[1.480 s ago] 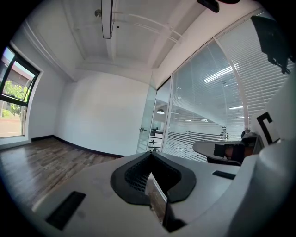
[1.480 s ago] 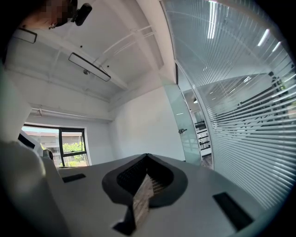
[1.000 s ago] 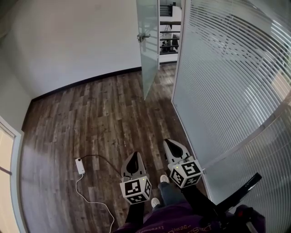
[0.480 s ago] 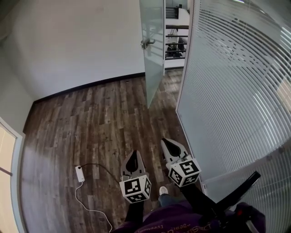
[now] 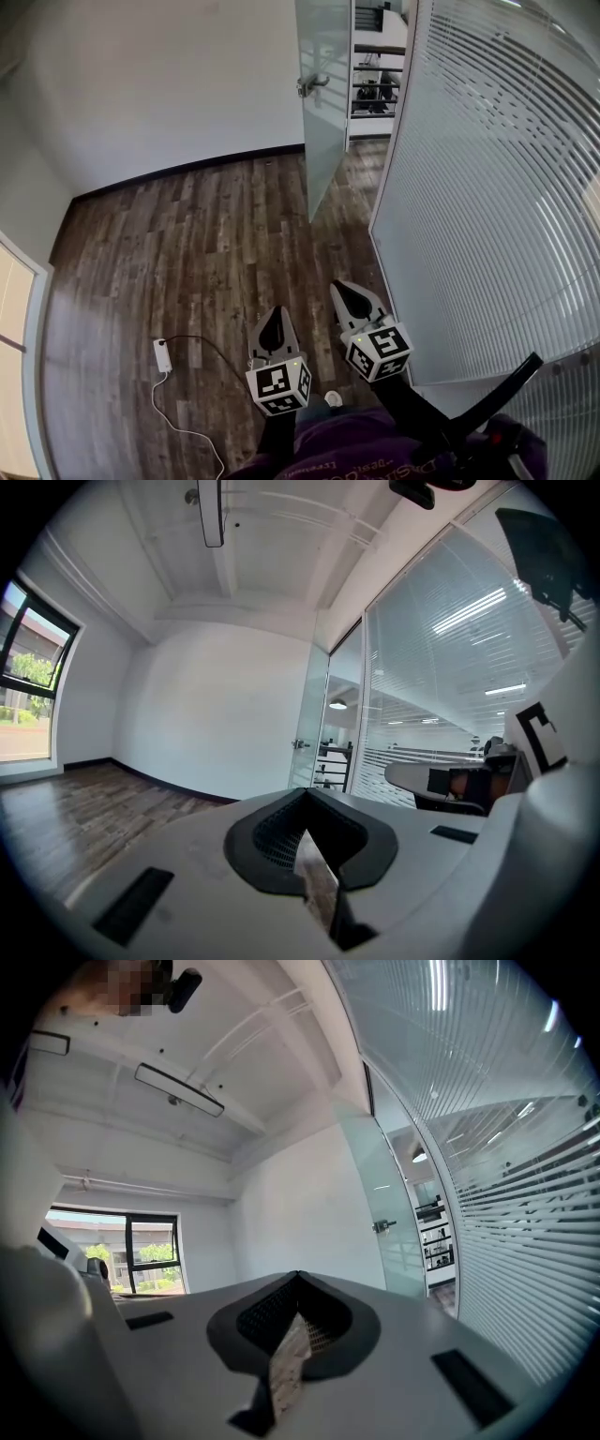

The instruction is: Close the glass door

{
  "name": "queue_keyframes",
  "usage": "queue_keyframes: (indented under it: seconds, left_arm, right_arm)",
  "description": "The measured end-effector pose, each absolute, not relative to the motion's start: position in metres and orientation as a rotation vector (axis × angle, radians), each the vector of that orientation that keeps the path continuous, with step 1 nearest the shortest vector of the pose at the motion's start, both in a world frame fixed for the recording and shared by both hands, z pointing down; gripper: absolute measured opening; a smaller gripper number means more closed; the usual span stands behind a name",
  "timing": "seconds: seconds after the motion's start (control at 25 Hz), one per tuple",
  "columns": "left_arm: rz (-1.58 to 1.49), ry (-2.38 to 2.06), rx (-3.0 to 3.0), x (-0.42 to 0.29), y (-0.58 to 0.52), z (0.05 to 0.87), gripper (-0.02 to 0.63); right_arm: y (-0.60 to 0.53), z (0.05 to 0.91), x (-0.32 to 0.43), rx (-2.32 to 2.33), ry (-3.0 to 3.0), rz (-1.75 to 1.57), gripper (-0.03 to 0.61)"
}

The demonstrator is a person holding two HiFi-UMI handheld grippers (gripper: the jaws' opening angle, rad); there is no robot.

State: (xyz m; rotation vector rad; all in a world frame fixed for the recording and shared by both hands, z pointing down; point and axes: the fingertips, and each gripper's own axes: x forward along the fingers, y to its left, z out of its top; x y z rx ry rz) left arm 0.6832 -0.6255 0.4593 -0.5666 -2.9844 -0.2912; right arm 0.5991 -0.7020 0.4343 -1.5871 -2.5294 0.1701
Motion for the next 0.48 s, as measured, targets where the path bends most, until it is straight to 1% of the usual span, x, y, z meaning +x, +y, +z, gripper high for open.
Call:
queue_keyframes:
  seconds: [0.2,0.48]
  left_arm:
    - [-0.306,-2.969,-0.592,0.671,-0.600,0.464,0.002]
    - [-0.275,-2.970,-0.581,0.609,-0.546,0.463,0.002]
  right_arm:
    - [-0.680,0.436,0.584,-1.590,-2.525,0.176,-0.003]
    - [-0.628,0.441,0.522,-1.574,-2.523,0.197,-0.003]
